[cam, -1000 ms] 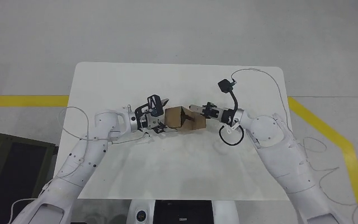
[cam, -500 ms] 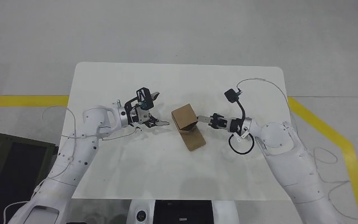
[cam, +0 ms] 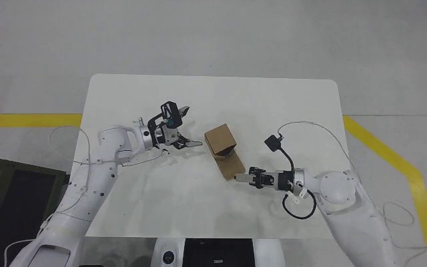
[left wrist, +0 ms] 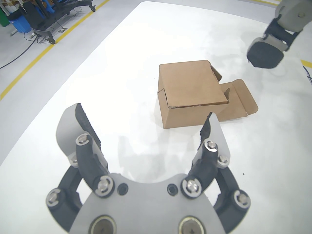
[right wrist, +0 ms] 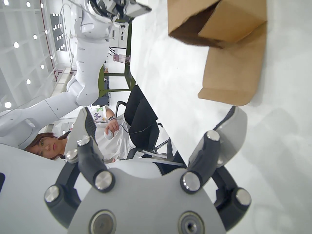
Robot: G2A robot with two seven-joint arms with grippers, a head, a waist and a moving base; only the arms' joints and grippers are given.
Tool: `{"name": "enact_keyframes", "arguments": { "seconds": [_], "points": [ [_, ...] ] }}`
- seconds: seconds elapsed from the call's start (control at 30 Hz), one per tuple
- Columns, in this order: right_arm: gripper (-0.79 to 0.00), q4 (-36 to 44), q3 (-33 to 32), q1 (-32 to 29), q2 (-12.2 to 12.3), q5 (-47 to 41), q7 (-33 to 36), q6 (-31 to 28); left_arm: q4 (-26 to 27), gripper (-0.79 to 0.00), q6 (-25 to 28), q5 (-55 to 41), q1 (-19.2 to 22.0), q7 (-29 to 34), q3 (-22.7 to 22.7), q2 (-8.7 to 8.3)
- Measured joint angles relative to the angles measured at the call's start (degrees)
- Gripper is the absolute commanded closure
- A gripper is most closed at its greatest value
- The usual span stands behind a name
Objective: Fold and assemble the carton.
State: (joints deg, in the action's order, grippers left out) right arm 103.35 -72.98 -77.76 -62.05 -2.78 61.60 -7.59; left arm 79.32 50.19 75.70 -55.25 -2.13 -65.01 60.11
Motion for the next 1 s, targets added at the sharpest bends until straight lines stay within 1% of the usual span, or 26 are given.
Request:
{"name": "enact_keyframes", "arguments": {
  "seconds": [0.13, 0.3, 0.53, 0.63, 0.8, 1.0],
  "points": [
    [-0.785, -0.03, 3.99, 0.65, -0.53, 0.29, -2.36, -0.97, 0.25, -0.785, -0.50, -0.28, -0.20, 0.05, -0.44, -0.08],
    [-0.785, -0.45, 9.62, 3.88, -1.28, 2.15, -2.19, -0.73, 0.62, -0.785, -1.04, -0.43, -0.78, -0.05, -1.23, -0.26],
    [-0.785, -4.04, 16.75, 8.67, -2.49, 6.62, -3.47, 0.31, 0.86, -0.785, -1.72, -0.89, -1.32, 0.10, -2.31, -0.48],
    [-0.785, -5.60, 19.02, 10.19, -2.96, 7.09, -3.51, 0.88, 0.87, -0.785, -2.03, -0.99, -1.35, 0.02, -2.61, -0.53],
    [-0.785, -6.82, 19.67, 11.78, -3.05, 8.83, -3.33, 2.20, 0.82, -0.785, -2.20, -1.26, -1.38, 0.18, -2.80, -0.57],
    [-0.785, -5.62, 15.75, 11.09, -1.83, 12.02, -1.76, 4.74, 1.01, -0.785, -2.29, -1.50, -1.42, 0.28, -2.77, -0.57]
  ]
}}
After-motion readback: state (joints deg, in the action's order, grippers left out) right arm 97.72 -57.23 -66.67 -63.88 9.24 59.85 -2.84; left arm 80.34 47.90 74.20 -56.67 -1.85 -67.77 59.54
